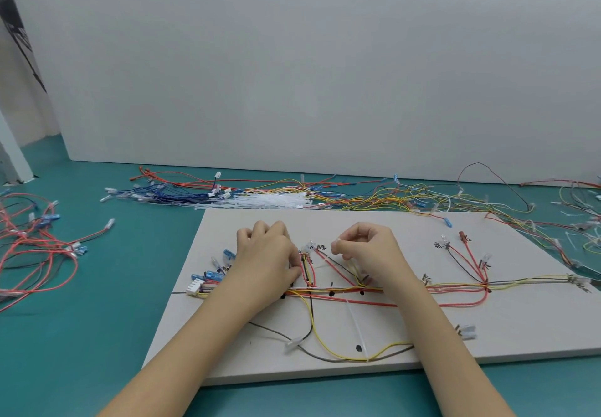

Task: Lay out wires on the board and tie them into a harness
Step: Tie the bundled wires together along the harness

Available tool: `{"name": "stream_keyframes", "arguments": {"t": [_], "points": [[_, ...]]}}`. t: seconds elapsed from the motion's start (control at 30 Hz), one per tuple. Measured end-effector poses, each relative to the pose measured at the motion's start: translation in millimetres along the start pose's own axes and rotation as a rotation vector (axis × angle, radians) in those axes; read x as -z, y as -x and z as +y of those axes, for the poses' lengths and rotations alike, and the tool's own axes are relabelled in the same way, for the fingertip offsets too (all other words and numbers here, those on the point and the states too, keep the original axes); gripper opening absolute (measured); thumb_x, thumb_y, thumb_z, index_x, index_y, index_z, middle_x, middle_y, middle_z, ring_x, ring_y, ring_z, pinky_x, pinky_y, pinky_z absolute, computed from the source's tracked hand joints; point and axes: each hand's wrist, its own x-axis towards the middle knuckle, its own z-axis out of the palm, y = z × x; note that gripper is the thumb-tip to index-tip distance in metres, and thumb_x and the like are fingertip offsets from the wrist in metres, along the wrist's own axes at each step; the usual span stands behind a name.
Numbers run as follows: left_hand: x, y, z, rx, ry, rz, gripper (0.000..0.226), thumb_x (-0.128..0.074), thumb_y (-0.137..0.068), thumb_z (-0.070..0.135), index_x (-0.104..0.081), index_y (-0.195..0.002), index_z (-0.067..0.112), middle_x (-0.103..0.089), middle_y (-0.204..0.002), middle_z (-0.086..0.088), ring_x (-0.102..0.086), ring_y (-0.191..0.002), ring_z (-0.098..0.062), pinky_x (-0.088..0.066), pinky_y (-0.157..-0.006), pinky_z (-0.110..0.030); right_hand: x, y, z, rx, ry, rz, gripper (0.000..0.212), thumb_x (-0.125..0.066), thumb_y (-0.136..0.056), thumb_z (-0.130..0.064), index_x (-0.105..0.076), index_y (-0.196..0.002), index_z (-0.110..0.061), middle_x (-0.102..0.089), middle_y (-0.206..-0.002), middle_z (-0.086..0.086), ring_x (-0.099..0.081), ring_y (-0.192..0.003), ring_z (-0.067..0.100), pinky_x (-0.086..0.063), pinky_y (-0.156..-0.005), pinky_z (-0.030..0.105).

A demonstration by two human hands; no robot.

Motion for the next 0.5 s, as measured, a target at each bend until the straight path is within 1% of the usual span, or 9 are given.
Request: {"name": "stream_keyframes", "arguments": {"t": [0.07, 0.17, 0.3, 0.4, 0.5], "points": [[-1.0, 1.1, 3.7, -0.048, -0.090, 0.014, 0.015, -0.057, -0.092, 0.033, -0.071, -0.092, 0.029, -0.045, -0.104, 0.010, -0.035, -0.107, -0.019, -0.026, -0.091, -0.036, -0.9, 0.2, 0.1, -0.001, -0.007, -0.007, 0.016, -0.075, -0.074, -0.001, -0.065, -0.066, -0.010, -0.073, -0.073, 0.013, -0.055, -0.051, 0.007, -0.034, -0.037, 0.011], [-2.1, 2.0, 6.0, -0.097, -0.174, 0.023, 0.020, -0.049, -0.095, 0.029, -0.069, -0.098, 0.025, -0.045, -0.111, 0.007, -0.035, -0.110, -0.021, -0.030, -0.092, -0.037, 0.1, 0.3, 0.8, -0.001, -0.003, -0.015, 0.016, -0.076, -0.074, -0.004, -0.066, -0.065, -0.012, -0.074, -0.072, 0.010, -0.057, -0.050, 0.004, -0.035, -0.037, 0.010], [-3.9, 2.3, 3.1, -0.094, -0.208, 0.010, 0.023, -0.044, -0.097, 0.031, -0.064, -0.103, 0.021, -0.044, -0.115, 0.004, -0.034, -0.111, -0.024, -0.035, -0.090, -0.035, -0.6, -0.7, 2.3, -0.011, -0.019, -0.043, 0.014, -0.077, -0.075, -0.006, -0.066, -0.068, -0.011, -0.074, -0.073, 0.011, -0.058, -0.054, 0.007, -0.037, -0.039, 0.016], [-7.3, 2.5, 1.0, -0.104, -0.234, -0.011, 0.024, -0.041, -0.098, 0.031, -0.060, -0.107, 0.019, -0.042, -0.116, 0.001, -0.034, -0.111, -0.025, -0.037, -0.089, -0.036, -0.7, -0.5, 3.7, 0.013, -0.017, -0.048, 0.014, -0.077, -0.075, -0.005, -0.067, -0.068, -0.011, -0.073, -0.073, 0.012, -0.059, -0.053, 0.006, -0.039, -0.043, 0.013], [-8.9, 1.7, -2.1, -0.100, -0.182, -0.037, 0.022, -0.042, -0.098, 0.034, -0.057, -0.108, 0.020, -0.040, -0.116, 0.002, -0.033, -0.110, -0.023, -0.035, -0.089, -0.035, -1.4, -0.3, 3.8, 0.052, 0.007, -0.056, 0.014, -0.077, -0.075, -0.003, -0.067, -0.068, -0.011, -0.072, -0.069, 0.013, -0.057, -0.051, 0.006, -0.040, -0.045, 0.013]]}}
